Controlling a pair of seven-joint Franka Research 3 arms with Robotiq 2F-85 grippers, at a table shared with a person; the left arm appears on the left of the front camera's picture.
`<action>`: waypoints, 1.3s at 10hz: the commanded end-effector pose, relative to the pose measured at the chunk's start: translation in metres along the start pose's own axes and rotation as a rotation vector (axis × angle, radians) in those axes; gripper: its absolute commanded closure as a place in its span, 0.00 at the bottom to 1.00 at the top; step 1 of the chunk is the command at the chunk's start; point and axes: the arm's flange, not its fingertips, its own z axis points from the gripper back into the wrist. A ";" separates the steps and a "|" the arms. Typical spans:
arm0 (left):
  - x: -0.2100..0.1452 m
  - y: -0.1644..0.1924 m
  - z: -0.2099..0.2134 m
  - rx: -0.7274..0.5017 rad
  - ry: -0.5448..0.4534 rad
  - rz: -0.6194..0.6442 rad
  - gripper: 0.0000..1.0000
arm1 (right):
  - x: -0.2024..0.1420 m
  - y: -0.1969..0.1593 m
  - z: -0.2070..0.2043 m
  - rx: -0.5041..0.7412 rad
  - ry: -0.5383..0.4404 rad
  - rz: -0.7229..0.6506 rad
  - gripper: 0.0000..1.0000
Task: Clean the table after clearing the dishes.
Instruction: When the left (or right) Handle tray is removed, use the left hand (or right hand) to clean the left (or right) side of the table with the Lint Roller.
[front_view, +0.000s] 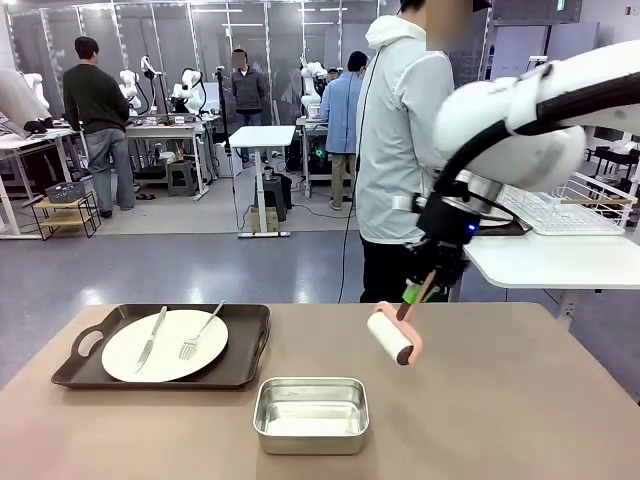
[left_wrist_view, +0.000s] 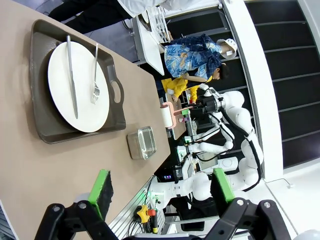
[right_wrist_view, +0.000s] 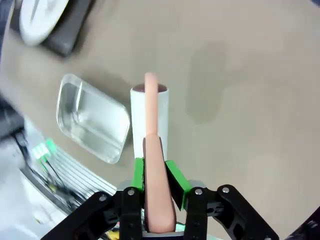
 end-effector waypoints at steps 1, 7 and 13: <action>-0.002 0.000 0.001 0.000 -0.004 -0.006 0.00 | -0.013 0.001 -0.007 0.014 -0.111 -0.215 0.96; -0.002 0.000 0.001 0.000 -0.004 -0.006 0.00 | -0.006 -0.014 -0.007 0.001 -0.088 -0.207 0.77; -0.002 0.000 0.001 0.000 -0.004 -0.006 0.00 | 0.031 -0.054 -0.056 0.217 -0.043 -0.312 0.77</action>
